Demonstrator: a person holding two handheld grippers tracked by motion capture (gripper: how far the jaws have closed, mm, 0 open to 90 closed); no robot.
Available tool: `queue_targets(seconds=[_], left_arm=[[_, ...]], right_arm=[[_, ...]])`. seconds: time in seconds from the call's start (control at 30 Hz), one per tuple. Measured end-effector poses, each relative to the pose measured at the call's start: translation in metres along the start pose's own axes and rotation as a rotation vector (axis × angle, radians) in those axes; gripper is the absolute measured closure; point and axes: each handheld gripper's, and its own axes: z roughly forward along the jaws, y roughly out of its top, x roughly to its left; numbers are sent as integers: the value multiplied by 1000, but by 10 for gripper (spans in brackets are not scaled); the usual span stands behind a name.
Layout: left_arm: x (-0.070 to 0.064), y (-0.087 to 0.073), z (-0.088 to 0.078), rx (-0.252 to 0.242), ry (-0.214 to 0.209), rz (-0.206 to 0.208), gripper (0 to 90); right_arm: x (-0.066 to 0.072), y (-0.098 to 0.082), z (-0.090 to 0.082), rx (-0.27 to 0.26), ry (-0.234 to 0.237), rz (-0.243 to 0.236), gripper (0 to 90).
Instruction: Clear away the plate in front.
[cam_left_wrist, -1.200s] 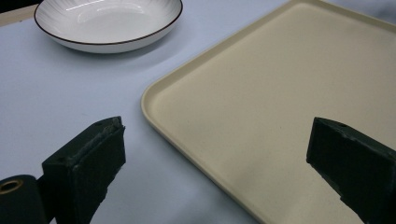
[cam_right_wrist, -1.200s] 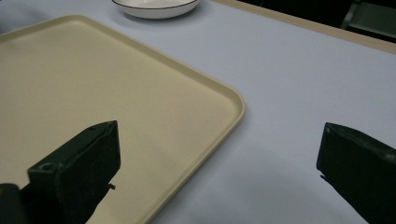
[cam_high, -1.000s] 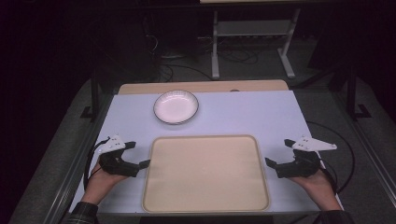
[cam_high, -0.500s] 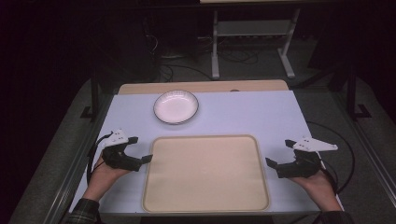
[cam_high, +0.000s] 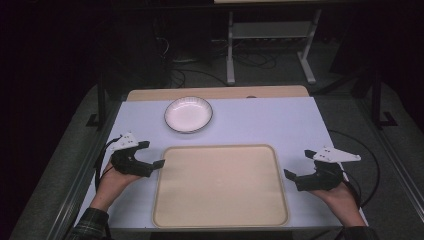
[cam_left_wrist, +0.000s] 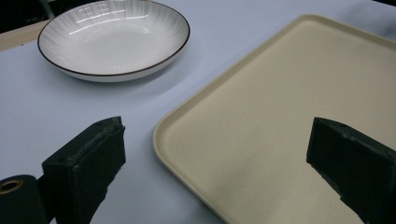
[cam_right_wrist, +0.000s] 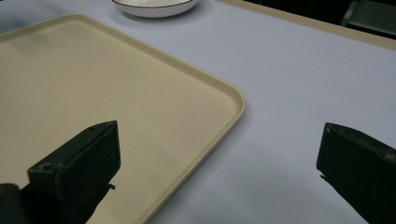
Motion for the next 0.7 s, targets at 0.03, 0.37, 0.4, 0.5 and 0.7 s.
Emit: queue_targets(seconds=[0.03,0.37,0.4,0.5,0.7], left_arm=[[0,0,0,0,0,0,39],[9,11,5,-9,-8,-24,41],[11,12,7,-9,-9,-28,41],[13,12,9,-1,-11,-32,41],[21,19,14,4,-5,-41,41]], right_arm=[[0,0,0,0,2,-1,0],[0,0,1,-1,6,-2,0],[0,1,1,-2,6,1,0],[0,1,1,-1,5,0,0],[-1,1,1,-2,7,1,0]])
